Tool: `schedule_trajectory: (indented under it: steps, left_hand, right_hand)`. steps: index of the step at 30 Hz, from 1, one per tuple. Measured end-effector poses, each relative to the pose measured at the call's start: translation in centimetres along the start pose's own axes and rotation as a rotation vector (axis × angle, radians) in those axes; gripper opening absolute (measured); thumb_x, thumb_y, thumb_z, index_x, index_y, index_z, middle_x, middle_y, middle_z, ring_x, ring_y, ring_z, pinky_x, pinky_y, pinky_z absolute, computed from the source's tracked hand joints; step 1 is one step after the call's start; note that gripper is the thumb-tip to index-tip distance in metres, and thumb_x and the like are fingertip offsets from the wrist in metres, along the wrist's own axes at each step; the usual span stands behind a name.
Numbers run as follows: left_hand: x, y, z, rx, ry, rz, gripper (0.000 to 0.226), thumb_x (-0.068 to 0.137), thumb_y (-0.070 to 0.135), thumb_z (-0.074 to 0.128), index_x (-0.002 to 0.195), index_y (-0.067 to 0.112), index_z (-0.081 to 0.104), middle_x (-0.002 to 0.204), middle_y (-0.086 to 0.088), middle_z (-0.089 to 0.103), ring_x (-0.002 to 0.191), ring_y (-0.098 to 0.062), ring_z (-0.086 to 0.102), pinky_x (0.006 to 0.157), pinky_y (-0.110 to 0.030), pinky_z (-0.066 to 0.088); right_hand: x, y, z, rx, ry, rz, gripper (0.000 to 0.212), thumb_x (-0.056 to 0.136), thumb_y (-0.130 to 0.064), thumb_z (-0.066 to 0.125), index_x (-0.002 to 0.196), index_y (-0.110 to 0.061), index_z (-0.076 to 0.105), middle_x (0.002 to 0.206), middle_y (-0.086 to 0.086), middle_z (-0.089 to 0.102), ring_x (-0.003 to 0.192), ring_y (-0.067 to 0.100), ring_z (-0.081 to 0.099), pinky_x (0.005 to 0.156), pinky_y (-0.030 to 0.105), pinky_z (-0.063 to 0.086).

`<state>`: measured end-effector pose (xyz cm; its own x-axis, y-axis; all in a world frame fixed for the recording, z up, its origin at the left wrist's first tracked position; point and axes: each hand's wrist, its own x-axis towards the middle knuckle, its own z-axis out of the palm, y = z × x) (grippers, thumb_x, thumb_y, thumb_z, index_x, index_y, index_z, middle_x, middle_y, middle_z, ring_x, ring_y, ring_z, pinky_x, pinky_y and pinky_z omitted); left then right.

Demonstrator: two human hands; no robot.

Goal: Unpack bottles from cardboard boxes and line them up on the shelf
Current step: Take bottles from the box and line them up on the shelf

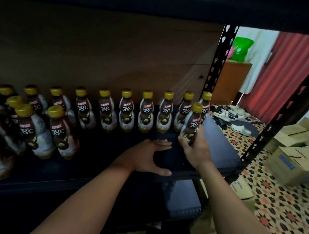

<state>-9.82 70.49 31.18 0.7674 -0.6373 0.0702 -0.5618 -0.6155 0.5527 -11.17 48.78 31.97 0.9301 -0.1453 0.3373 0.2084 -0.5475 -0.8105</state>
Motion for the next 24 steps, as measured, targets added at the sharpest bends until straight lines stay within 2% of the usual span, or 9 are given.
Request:
schedule_trajectory:
  steps: [1,5,7,9,12,15,17,20,24]
  left_hand:
    - [0.0,0.1,0.0,-0.005,0.002,-0.003,0.102,0.067,0.063,0.087,0.153,0.025,0.047,0.163,0.011,0.035,0.147,0.010,0.024,0.127,-0.032,0.020]
    - [-0.1,0.0,0.1,-0.035,0.013,-0.014,0.104,0.064,0.068,0.084,0.152,0.028,0.048,0.162,0.014,0.035,0.147,0.011,0.025,0.127,-0.034,0.022]
    - [-0.1,-0.1,0.1,-0.043,0.014,-0.011,0.103,0.064,0.067,0.085,0.152,0.026,0.048,0.161,0.013,0.037,0.147,0.011,0.026,0.126,-0.033,0.023]
    - [-0.1,0.0,0.1,-0.033,0.015,-0.006,0.102,0.066,0.064,0.086,0.152,0.025,0.048,0.162,0.012,0.037,0.147,0.010,0.026,0.126,-0.032,0.023]
    - [-0.1,-0.1,0.1,-0.035,0.018,-0.008,0.101,0.066,0.062,0.087,0.152,0.025,0.048,0.162,0.012,0.037,0.147,0.010,0.025,0.126,-0.032,0.022]
    - [-0.1,-0.1,0.2,-0.055,0.024,-0.013,0.102,0.065,0.062,0.087,0.152,0.025,0.049,0.161,0.012,0.038,0.147,0.010,0.026,0.126,-0.032,0.023]
    - [-0.2,-0.1,0.2,-0.052,0.026,-0.021,0.103,0.064,0.064,0.087,0.152,0.026,0.049,0.162,0.013,0.037,0.148,0.008,0.026,0.126,-0.033,0.023]
    - [-0.1,-0.1,0.2,-0.050,0.024,-0.026,0.103,0.064,0.066,0.086,0.152,0.028,0.048,0.162,0.015,0.036,0.148,0.010,0.025,0.126,-0.032,0.023]
    - [-0.1,-0.2,0.4,-0.065,0.028,-0.028,0.104,0.063,0.067,0.086,0.151,0.027,0.049,0.161,0.016,0.037,0.147,0.012,0.025,0.126,-0.033,0.024]
  right_hand:
    - [-0.1,0.0,0.1,0.009,0.009,-0.007,0.067,0.090,-0.011,0.074,0.145,-0.017,0.036,0.129,-0.005,0.056,0.117,0.005,0.053,0.093,0.007,0.039]
    - [-0.3,0.9,0.5,0.018,0.075,-0.020,0.079,0.085,-0.009,0.078,0.147,-0.022,0.031,0.134,-0.004,0.051,0.128,0.018,0.053,0.108,0.037,0.044]
    - [-0.2,1.2,0.5,0.009,0.095,-0.001,0.078,0.084,-0.014,0.081,0.145,-0.022,0.033,0.135,-0.001,0.053,0.127,0.021,0.054,0.108,0.045,0.046]
    - [-0.2,1.5,0.5,-0.011,0.101,0.010,0.074,0.084,-0.019,0.081,0.143,-0.021,0.036,0.133,0.001,0.058,0.124,0.022,0.057,0.105,0.047,0.049]
    - [-0.3,1.5,0.5,-0.013,0.113,0.008,0.069,0.086,-0.021,0.080,0.142,-0.021,0.040,0.131,0.000,0.062,0.121,0.020,0.060,0.102,0.041,0.051]
    - [-0.3,1.3,0.5,-0.014,0.127,-0.013,0.065,0.086,-0.016,0.080,0.141,-0.015,0.044,0.129,0.002,0.063,0.118,0.015,0.059,0.094,0.019,0.044]
    - [-0.4,1.1,0.5,-0.031,0.136,-0.031,0.063,0.086,-0.014,0.079,0.140,-0.012,0.046,0.128,0.003,0.062,0.115,0.013,0.057,0.090,0.011,0.038]
    - [-0.3,1.0,0.6,-0.039,0.139,-0.040,0.064,0.086,-0.014,0.079,0.141,-0.011,0.046,0.129,0.004,0.063,0.118,0.016,0.058,0.092,0.012,0.039]
    - [-0.4,1.1,0.6,-0.039,0.136,-0.036,0.065,0.087,-0.016,0.079,0.142,-0.015,0.045,0.131,0.002,0.064,0.121,0.016,0.059,0.099,0.023,0.046]
